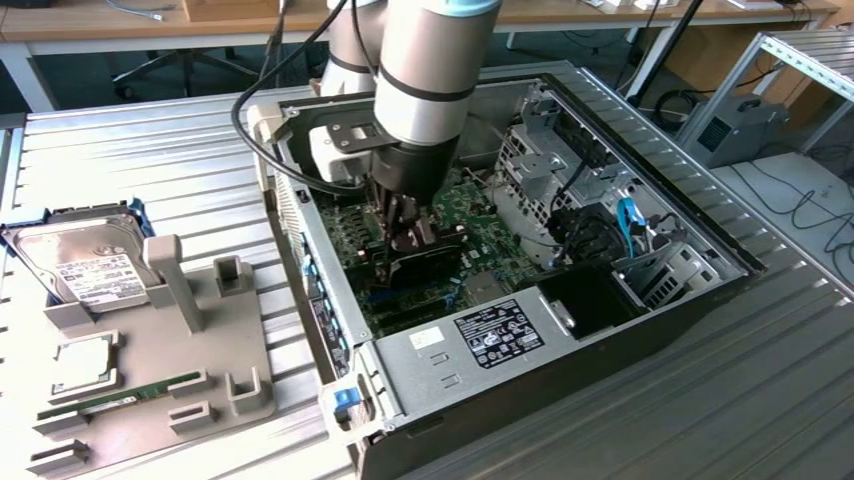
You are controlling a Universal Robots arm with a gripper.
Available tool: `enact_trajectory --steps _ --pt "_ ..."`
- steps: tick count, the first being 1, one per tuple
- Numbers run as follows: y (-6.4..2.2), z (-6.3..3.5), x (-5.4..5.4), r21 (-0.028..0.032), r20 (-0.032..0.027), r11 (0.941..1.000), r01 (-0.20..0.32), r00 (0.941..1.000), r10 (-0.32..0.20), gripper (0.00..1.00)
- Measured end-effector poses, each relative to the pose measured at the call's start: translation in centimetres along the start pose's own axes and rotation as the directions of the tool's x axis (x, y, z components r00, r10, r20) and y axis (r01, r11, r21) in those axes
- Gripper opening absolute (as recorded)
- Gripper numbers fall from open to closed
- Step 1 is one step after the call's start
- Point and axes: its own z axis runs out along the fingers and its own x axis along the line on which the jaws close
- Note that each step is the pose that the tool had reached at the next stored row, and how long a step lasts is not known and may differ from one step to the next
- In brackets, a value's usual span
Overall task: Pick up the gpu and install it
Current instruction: 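Press down on the gpu until it lock into place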
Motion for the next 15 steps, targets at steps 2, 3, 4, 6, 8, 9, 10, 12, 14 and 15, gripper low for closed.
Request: enact_trajectory --steps 2,3,4,6,8,9,10,12,14,15 --pt "0.13 0.17 0.01 0.0000 -0.0006 1.0000 0.000 1.0000 0.000 0.11" --pt "0.19 0.27 0.01 -0.0003 -0.0007 1.0000 0.000 1.0000 0.000 0.11" --pt "0.20 0.32 0.02 -0.0005 -0.0008 1.0000 0.000 1.0000 0.000 0.11" --pt "0.22 0.42 0.06 -0.0002 -0.0005 1.0000 0.000 1.0000 0.000 0.11" --pt "0.26 0.40 0.22 -0.0009 -0.0012 1.0000 0.000 1.0000 0.000 0.11" --pt "0.26 0.44 0.31 -0.0003 -0.0003 1.0000 0.000 1.0000 0.000 0.11" --pt "0.25 0.43 0.42 -0.0001 -0.0004 1.0000 0.000 1.0000 0.000 0.11" --pt "0.26 0.45 0.49 0.0001 0.0000 1.0000 0.000 1.0000 0.000 0.11" --pt "0.25 0.43 0.52 0.0000 -0.0001 1.0000 0.000 1.0000 0.000 0.11" --pt "0.23 0.38 0.52 0.0000 0.0000 1.0000 0.000 1.0000 0.000 0.11"
